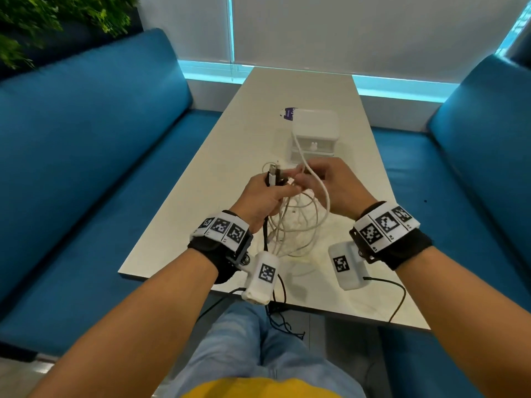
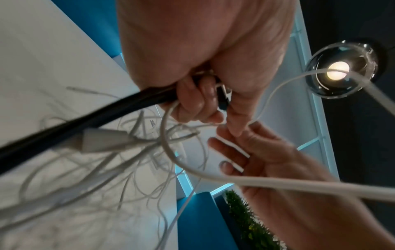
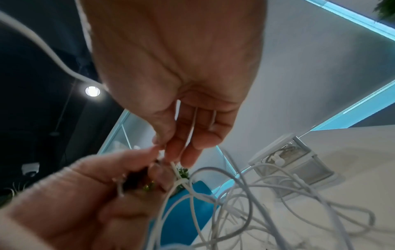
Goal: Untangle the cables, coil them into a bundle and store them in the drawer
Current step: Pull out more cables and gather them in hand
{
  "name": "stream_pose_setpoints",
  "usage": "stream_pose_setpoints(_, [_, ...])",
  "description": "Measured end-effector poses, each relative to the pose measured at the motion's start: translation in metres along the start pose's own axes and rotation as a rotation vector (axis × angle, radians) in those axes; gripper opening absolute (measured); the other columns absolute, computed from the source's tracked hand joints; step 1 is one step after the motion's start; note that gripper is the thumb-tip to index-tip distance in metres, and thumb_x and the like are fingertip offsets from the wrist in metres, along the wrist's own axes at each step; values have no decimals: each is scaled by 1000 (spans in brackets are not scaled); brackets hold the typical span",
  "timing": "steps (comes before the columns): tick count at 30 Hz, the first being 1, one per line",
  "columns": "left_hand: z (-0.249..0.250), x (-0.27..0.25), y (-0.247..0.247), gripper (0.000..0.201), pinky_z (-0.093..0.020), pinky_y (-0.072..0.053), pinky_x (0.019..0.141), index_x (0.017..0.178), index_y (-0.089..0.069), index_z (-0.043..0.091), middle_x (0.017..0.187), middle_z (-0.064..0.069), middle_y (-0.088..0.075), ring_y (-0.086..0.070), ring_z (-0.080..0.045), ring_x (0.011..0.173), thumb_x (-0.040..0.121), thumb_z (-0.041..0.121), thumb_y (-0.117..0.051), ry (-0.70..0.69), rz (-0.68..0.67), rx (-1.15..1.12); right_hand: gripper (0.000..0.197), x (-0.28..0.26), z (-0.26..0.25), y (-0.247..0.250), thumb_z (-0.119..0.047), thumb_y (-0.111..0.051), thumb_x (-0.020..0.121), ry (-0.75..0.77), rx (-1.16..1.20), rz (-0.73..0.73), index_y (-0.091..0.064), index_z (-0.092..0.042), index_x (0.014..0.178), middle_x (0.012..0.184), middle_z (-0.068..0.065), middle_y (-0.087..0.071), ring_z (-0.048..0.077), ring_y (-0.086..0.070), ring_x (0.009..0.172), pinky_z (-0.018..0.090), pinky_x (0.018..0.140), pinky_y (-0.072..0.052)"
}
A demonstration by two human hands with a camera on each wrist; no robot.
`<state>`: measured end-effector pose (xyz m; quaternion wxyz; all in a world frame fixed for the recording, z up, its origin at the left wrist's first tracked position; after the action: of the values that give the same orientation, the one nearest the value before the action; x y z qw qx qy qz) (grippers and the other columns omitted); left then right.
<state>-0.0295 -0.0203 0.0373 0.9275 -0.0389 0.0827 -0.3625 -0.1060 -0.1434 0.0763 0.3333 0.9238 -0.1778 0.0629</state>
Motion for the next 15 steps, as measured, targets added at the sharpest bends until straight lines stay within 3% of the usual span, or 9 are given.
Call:
stream_pose_setpoints(1, [-2,1,-2,20,-19,-22,38,104,-67,9,56,7,-39,-27,-6,41,84,5,-69,-3,-12,33,11,0,-4,2,-18,-63,89,18,39,5,-71,-12,84,83,4,-73,22,-69,83,42,82,-56])
stream_pose_setpoints(3, [-4,2,-5,5,-20,-22,39,87,-66,13,51,9,-40,-27,-7,41,86,16,-70,-7,5,87,10,-1,-13,7,-10,-61,91,37,117,47,-69,-6,87,80,2,-70,19,-69,80,38,80,-57])
stream_pose_setpoints(6, [-4,2,-3,9,-17,-29,42,86,-71,18,59,8,-51,-37,-3,41,87,26,-69,-50,49,200,6,-5,-25,13,-4,-61,91,94,270,127,-66,-2,92,78,2,-66,12,-64,73,23,73,-53])
stream_pose_setpoints(8, [-3,0,-1,11,-18,-28,43,83,-71,19,63,3,-50,-35,-6,44,90,25,-66,-72,61,174,15,-7,-22,10,-9,-69,86,107,290,160,-65,-5,100,83,4,-66,14,-64,76,25,75,-54])
stream_pose_setpoints(10, [-1,-2,1,13,-21,-23,43,83,-71,19,62,1,-46,-29,-8,45,93,23,-63,-62,70,92,38,-10,-10,0,-23,-77,80,47,150,90,-59,-19,113,94,-1,-64,12,-62,84,23,76,-53])
stream_pose_setpoints(12, [2,-4,4,14,-21,-22,41,91,-73,19,63,2,-50,-28,-7,42,95,23,-60,-70,73,41,51,-13,4,-16,-31,-78,78,-23,-43,-80,-54,-25,123,101,-12,-55,6,-56,89,16,75,-46])
stream_pose_setpoints(15, [10,-8,8,17,-19,-20,38,95,-73,18,71,0,-54,-25,-7,42,97,15,-56,-115,54,-35,46,-14,36,-34,-27,-72,85,-136,-242,-203,-56,-20,128,104,-6,-54,9,-52,91,19,78,-37])
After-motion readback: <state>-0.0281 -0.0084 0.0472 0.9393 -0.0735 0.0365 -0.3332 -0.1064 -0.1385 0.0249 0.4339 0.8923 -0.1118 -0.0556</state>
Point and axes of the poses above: each hand's wrist, its own x-axis towards the middle knuckle, its own y-axis out of the back of the hand, z = x × y, the point moved 3 cm from there along x, towards the middle knuckle
